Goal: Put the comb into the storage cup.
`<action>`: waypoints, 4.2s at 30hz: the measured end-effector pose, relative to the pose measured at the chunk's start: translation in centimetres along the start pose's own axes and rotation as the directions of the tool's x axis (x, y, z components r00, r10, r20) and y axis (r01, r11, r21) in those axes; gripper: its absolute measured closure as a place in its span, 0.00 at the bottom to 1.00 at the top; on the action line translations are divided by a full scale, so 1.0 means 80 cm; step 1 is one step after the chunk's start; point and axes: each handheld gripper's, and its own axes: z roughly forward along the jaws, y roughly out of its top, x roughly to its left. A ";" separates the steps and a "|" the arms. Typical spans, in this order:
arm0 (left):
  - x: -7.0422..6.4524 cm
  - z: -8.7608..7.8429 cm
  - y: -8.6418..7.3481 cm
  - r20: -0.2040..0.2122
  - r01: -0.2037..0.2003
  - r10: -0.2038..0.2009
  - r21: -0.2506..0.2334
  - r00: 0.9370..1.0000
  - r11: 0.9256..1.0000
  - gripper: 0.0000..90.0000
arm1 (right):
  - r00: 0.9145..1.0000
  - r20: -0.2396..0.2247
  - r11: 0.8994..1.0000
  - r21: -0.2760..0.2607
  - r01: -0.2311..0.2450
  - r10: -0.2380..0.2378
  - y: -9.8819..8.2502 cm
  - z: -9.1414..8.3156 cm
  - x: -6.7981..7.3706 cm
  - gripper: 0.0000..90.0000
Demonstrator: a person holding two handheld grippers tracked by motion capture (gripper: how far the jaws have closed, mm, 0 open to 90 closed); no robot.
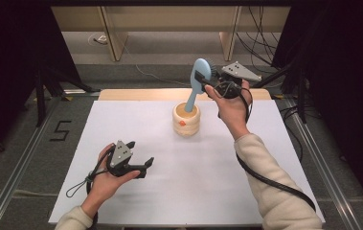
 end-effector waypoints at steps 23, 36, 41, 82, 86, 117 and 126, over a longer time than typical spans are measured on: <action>0.000 0.000 0.000 0.001 -0.002 0.002 0.003 1.000 1.000 0.13 | 1.000 0.009 0.999 0.034 -0.016 0.016 -0.016 0.012 -0.004 0.58; 0.000 0.000 0.000 0.001 -0.001 0.001 0.003 1.000 1.000 0.13 | 0.999 0.017 0.998 0.058 -0.028 0.027 -0.028 0.020 -0.006 0.58; 0.000 0.000 0.000 0.002 0.000 0.000 0.003 1.000 1.000 0.13 | 0.999 0.021 0.998 0.063 -0.031 0.030 -0.033 0.023 -0.007 0.58; -0.001 0.001 0.000 0.003 0.000 0.000 0.002 1.000 1.000 0.13 | 0.997 0.042 0.990 0.120 -0.069 0.064 -0.070 0.041 -0.017 0.57; -0.001 0.001 0.000 0.003 0.000 0.000 0.002 1.000 1.000 0.13 | 0.997 0.045 0.990 0.124 -0.071 0.066 -0.071 0.042 -0.017 0.57; -0.002 0.002 -0.001 0.007 0.002 -0.002 0.003 1.000 1.000 0.13 | 0.992 0.050 0.981 0.150 -0.120 0.114 -0.094 0.052 -0.021 0.57; -0.003 0.003 -0.001 0.007 -0.001 0.001 0.003 1.000 1.000 0.13 | 0.985 0.076 0.976 0.146 -0.162 0.152 -0.095 0.051 -0.030 0.55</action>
